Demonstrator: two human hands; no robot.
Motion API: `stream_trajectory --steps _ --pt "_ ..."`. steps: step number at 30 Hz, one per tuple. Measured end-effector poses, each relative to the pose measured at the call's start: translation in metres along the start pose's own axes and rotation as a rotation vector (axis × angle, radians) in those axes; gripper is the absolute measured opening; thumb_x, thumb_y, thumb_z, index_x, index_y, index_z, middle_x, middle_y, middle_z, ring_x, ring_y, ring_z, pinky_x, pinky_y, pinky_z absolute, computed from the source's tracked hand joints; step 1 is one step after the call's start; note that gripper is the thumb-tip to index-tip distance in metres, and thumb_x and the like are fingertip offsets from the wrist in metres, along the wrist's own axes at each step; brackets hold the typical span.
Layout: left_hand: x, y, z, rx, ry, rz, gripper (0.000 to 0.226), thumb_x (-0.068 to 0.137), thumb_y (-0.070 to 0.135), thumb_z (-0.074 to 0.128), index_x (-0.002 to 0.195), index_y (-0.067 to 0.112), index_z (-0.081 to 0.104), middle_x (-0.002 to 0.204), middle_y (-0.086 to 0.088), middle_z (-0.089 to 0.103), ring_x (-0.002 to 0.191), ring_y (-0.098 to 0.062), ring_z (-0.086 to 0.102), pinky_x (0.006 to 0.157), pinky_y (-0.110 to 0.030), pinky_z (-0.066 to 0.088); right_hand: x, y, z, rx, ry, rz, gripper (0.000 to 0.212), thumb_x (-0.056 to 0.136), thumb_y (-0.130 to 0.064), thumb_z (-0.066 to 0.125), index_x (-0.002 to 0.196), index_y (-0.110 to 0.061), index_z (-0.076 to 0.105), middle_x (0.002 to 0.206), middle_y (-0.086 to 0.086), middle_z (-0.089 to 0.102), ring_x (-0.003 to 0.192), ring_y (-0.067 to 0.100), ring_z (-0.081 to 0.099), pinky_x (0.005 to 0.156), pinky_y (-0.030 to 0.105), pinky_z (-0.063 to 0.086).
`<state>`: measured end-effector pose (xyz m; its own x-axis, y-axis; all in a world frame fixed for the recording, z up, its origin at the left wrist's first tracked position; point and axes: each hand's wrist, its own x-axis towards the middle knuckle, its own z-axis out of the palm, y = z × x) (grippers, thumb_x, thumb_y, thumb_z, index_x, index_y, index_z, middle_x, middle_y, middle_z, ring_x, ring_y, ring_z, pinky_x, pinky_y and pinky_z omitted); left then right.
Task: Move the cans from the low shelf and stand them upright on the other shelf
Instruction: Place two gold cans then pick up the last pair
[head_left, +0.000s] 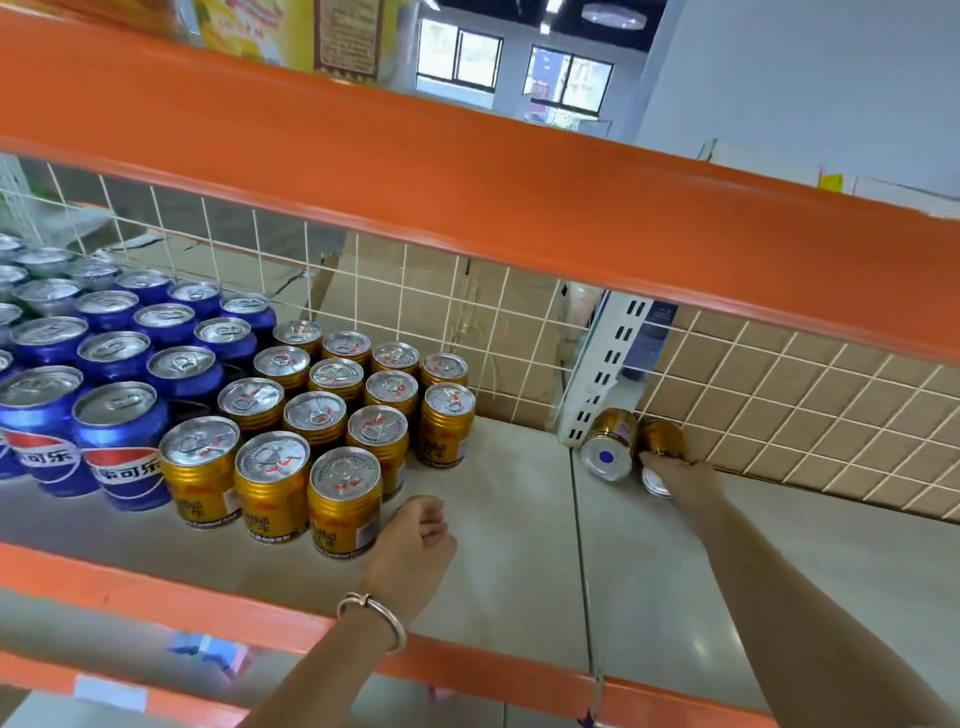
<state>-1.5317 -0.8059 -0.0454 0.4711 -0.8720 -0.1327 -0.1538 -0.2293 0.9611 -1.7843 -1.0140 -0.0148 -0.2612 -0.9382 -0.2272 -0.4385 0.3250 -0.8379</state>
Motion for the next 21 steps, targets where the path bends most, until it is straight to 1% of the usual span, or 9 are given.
stream_trajectory --steps 2,3,6,8,11,12,15,18,21 --pt "0.003 0.004 0.005 0.073 -0.016 0.037 0.032 0.084 0.003 0.059 0.114 0.015 0.051 0.109 -0.001 0.059 0.088 -0.006 0.055 0.072 -0.013 0.043 -0.008 -0.003 -0.001 0.017 -0.013 -0.009 0.044 0.066 -0.036 0.081 0.098 -0.014 0.061 0.101 0.008 0.065 0.095 0.028 0.061 0.09 0.038 0.049" --pt "0.005 0.007 0.01 0.109 -0.03 0.055 0.033 0.084 0.006 0.058 0.114 0.017 0.051 0.108 0.002 0.057 0.086 -0.005 0.054 0.065 -0.011 0.042 -0.008 -0.002 -0.001 0.024 -0.028 -0.024 0.04 0.066 -0.035 0.081 0.096 -0.019 0.059 0.097 0.006 0.063 0.092 0.027 0.06 0.087 0.037 0.049" --pt "0.006 0.019 0.034 0.167 -0.088 0.098 0.037 0.084 0.009 0.058 0.118 0.021 0.05 0.11 0.008 0.052 0.083 -0.004 0.054 0.057 -0.01 0.04 -0.003 0.009 -0.006 -0.015 -0.046 -0.044 0.05 0.049 -0.045 0.08 0.088 -0.018 0.064 0.092 0.005 0.068 0.089 0.03 0.064 0.085 0.042 0.051" --pt "0.004 0.027 0.054 0.203 -0.14 0.125 0.042 0.084 0.011 0.058 0.123 0.022 0.049 0.115 0.008 0.049 0.087 -0.005 0.053 0.064 -0.012 0.043 0.004 0.019 -0.014 -0.098 -0.066 -0.035 0.048 0.052 -0.046 0.076 0.087 -0.016 0.065 0.091 0.008 0.069 0.088 0.031 0.064 0.086 0.043 0.052" --pt "0.009 0.043 0.082 0.274 -0.205 0.172 0.049 0.084 0.015 0.061 0.129 0.021 0.044 0.125 0.003 0.044 0.096 -0.007 0.049 0.082 -0.017 0.044 -0.011 0.02 -0.035 -0.27 -0.083 0.022 0.079 0.047 -0.069 0.062 0.107 -0.018 0.064 0.103 0.011 0.066 0.096 0.032 0.061 0.087 0.041 0.051" --pt "0.012 0.05 0.092 0.295 -0.22 0.192 0.052 0.084 0.016 0.063 0.132 0.02 0.042 0.128 0.002 0.042 0.101 -0.009 0.048 0.088 -0.019 0.044 -0.011 0.024 -0.041 -0.272 -0.083 0.046 0.082 0.051 -0.07 0.061 0.113 -0.017 0.062 0.107 0.011 0.064 0.098 0.032 0.06 0.086 0.039 0.049" --pt "0.023 0.071 0.122 0.32 -0.232 0.25 0.06 0.083 0.015 0.064 0.137 0.016 0.036 0.136 -0.004 0.036 0.119 -0.019 0.045 0.104 -0.029 0.04 -0.025 0.025 -0.06 -0.262 -0.201 0.026 0.053 0.085 -0.048 0.058 0.121 -0.01 0.057 0.117 0.013 0.059 0.103 0.029 0.056 0.091 0.039 0.047" --pt "0.035 0.088 0.151 0.331 -0.209 0.313 0.063 0.079 0.011 0.067 0.135 0.01 0.037 0.135 -0.009 0.036 0.122 -0.024 0.044 0.099 -0.021 0.033 -0.03 0.033 -0.073 -0.229 -0.201 -0.031 0.056 0.087 -0.047 0.052 0.129 -0.01 0.05 0.13 0.013 0.054 0.113 0.029 0.054 0.102 0.04 0.044" --pt "0.052 0.097 0.174 0.388 -0.145 0.34 0.062 0.074 0.015 0.071 0.13 0.011 0.045 0.135 -0.01 0.037 0.12 -0.03 0.043 0.096 -0.028 0.038 -0.03 0.037 -0.082 -0.485 -0.146 -0.129 0.054 0.094 -0.035 0.05 0.142 -0.014 0.034 0.145 0.015 0.035 0.127 0.035 0.042 0.104 0.037 0.037"
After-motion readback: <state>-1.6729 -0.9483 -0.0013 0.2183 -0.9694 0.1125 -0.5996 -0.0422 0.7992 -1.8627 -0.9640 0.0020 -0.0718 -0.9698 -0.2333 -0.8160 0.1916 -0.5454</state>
